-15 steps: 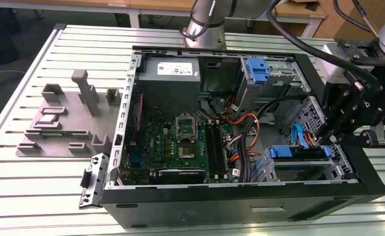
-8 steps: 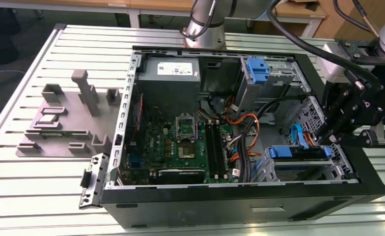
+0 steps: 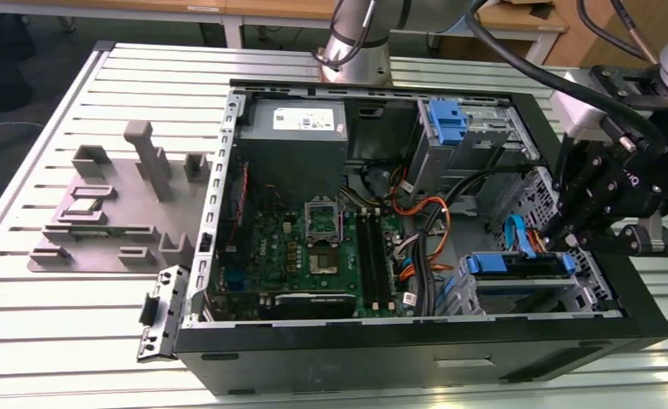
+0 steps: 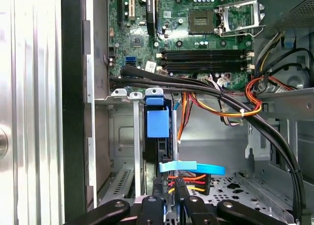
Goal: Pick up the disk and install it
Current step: 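Insert the second disk wire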
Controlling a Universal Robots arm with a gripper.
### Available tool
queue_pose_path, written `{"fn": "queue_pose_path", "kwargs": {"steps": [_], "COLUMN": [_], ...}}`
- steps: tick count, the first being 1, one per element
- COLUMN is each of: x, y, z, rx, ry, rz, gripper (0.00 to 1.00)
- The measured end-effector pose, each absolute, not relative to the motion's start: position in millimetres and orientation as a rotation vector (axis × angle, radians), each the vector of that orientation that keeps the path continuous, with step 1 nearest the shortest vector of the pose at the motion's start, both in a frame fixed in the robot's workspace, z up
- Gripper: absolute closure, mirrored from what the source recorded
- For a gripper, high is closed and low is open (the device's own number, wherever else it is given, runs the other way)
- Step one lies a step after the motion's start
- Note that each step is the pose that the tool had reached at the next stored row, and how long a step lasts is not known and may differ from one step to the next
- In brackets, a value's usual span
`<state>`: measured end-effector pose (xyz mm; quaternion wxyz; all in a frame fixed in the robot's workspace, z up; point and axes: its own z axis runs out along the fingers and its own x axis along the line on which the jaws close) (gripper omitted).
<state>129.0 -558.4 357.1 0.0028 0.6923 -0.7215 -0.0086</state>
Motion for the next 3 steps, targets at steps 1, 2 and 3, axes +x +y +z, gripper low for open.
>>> {"fn": "queue_pose_path", "kwargs": {"steps": [1,2,3], "x": [129.0,128.9,128.9], "y": [-558.4,-558.4,-558.4], "z": [357.0,357.1,357.1], "rx": [2.169,2.169,2.168], "ry": [-2.260,-2.260,-2.260], "rz": [-0.032,-0.033,-0.033], "gripper": [0.76,0.76,0.76]}}
